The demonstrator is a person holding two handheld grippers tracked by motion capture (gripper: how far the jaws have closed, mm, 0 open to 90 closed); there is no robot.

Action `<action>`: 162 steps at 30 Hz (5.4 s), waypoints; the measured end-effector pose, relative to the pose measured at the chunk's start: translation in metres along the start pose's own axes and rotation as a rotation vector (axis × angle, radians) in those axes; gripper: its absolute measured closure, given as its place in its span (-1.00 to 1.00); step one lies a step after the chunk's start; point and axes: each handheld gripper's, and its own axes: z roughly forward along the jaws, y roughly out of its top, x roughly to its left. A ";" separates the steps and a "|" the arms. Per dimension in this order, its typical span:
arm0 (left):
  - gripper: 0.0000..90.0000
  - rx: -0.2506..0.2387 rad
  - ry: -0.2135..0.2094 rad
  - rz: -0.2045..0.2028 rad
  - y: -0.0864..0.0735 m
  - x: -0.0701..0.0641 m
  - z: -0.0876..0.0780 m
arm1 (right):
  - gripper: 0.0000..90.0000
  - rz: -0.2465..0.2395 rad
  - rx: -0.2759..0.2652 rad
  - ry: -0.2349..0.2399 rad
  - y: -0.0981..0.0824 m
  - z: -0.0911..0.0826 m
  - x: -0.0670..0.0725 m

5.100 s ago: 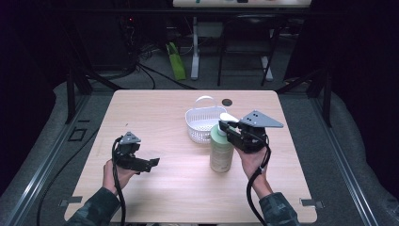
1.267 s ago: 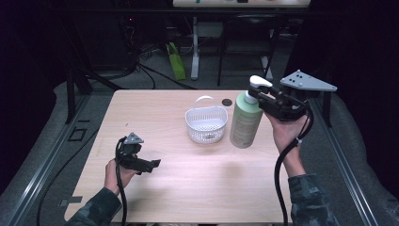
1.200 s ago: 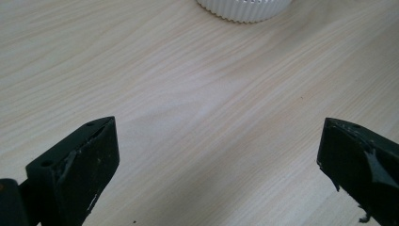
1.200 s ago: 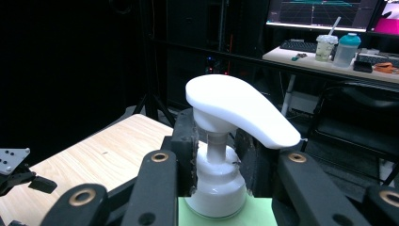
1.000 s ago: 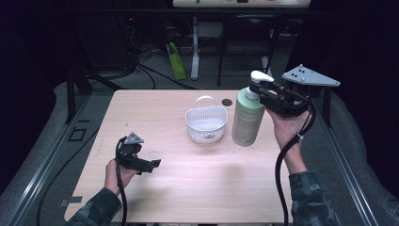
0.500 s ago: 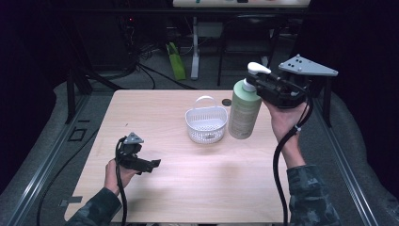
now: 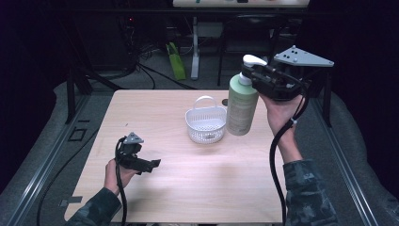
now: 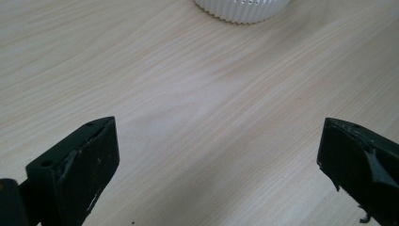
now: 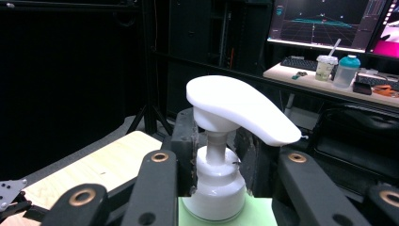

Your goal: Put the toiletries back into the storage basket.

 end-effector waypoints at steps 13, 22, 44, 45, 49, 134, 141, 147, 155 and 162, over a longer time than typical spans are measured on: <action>-1.00 0.003 -0.003 0.001 0.000 0.000 0.000 | 0.55 -0.005 -0.001 0.007 0.007 0.011 0.004; -1.00 0.001 -0.002 0.002 0.000 0.000 0.000 | 0.55 -0.004 -0.007 0.010 0.010 0.019 0.006; -1.00 0.005 -0.008 0.002 0.000 0.000 0.000 | 0.55 -0.006 -0.008 0.011 0.013 0.038 0.010; -1.00 0.006 -0.008 0.002 0.000 0.000 0.001 | 0.55 -0.006 -0.008 0.011 0.013 0.039 0.011; -1.00 0.006 -0.010 0.001 0.000 0.000 0.001 | 0.55 -0.007 -0.008 0.013 0.014 0.042 0.012; -1.00 0.003 -0.019 0.003 -0.001 0.000 -0.001 | 0.55 0.023 -0.008 0.002 -0.009 0.115 0.024; -1.00 0.004 -0.021 0.004 -0.001 0.000 -0.001 | 0.55 0.028 -0.001 -0.003 -0.018 0.121 0.024; -1.00 0.003 -0.020 0.004 -0.001 -0.001 0.000 | 0.55 0.035 0.006 -0.003 -0.024 0.126 0.023; -1.00 0.004 -0.021 0.002 -0.001 0.000 -0.001 | 0.55 0.045 0.029 -0.010 -0.038 0.134 0.021; -1.00 0.005 -0.022 0.004 -0.001 0.000 -0.001 | 0.55 0.052 0.040 -0.012 -0.048 0.138 0.019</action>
